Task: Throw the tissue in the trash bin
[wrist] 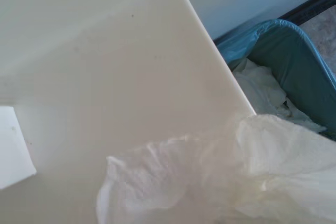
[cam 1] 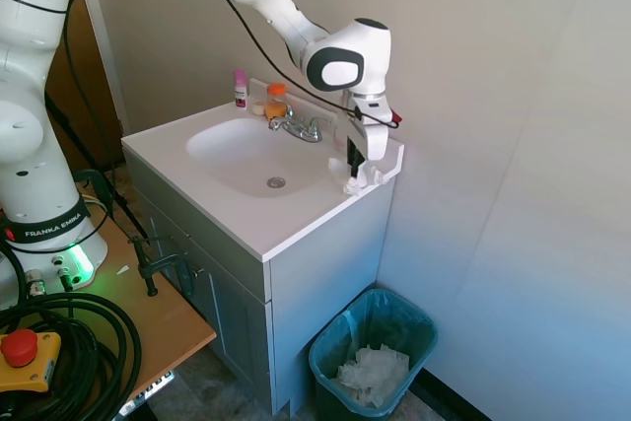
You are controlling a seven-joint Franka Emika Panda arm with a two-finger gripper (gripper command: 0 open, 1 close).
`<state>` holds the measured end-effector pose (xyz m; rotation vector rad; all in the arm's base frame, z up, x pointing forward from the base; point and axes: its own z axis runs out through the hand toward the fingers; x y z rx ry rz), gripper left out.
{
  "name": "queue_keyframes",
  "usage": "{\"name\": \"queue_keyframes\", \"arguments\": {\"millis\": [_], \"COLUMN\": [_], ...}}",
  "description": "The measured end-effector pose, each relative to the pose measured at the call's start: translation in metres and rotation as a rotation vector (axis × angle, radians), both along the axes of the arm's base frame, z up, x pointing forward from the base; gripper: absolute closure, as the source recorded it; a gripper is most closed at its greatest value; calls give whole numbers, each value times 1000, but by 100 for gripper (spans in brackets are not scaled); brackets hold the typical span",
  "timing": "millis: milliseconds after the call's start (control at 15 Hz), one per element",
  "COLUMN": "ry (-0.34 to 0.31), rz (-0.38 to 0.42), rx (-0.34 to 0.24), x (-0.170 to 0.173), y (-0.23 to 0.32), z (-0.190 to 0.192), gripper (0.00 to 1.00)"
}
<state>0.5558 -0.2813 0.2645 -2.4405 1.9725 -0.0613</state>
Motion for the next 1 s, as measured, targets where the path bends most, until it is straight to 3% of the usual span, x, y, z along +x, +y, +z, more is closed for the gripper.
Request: {"name": "queue_keyframes", "arguments": {"millis": [333, 533, 733, 867, 1000], "ry": [-19, -80, -140, -136, -85], "rz": [-1, -38, -150, -239, -287], "rx": [5, 16, 20, 19, 15], "x": [1, -10, -49, -69, -75], "y": [-4, -35, -112, -166, -204], "z": [8, 57, 109, 100, 55], "gripper": [100, 100, 100, 100, 100]}}
